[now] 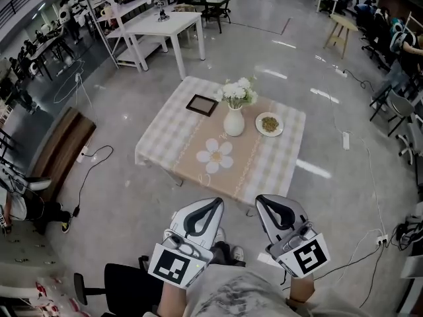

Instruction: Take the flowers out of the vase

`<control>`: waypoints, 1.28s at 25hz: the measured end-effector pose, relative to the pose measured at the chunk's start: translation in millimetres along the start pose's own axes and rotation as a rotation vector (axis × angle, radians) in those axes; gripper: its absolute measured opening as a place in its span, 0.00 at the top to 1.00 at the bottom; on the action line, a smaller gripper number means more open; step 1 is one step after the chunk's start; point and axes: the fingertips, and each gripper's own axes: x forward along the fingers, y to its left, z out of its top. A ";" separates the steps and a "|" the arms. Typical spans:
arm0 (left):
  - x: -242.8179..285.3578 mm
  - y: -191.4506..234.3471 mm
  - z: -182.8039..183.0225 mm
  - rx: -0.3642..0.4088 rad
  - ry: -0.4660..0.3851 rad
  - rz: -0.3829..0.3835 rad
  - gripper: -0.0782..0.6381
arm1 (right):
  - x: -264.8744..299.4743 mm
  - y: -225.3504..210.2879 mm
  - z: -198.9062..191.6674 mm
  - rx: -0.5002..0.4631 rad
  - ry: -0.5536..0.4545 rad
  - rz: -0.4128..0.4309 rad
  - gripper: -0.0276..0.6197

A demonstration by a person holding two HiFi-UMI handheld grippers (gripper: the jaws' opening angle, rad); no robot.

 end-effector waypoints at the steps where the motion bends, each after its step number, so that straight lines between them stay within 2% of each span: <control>1: 3.3 5.1 1.0 0.002 -0.005 -0.006 0.88 | 5.4 -2.9 0.7 -0.003 0.002 -0.006 0.93; 8: 25.2 45.0 -1.2 -0.022 -0.008 -0.048 0.88 | 48.3 -17.4 -2.5 -0.011 0.022 -0.037 0.93; 15: 38.5 76.8 -8.0 -0.077 0.019 -0.089 0.88 | 86.3 -24.0 -6.7 -0.028 0.052 -0.062 0.93; 23: 55.1 101.8 -7.5 -0.082 0.027 -0.113 0.88 | 108.3 -35.6 -7.8 -0.021 0.074 -0.086 0.93; 32: 92.1 125.6 -18.5 -0.083 0.055 -0.116 0.88 | 134.9 -72.5 -21.6 -0.008 0.082 -0.087 0.93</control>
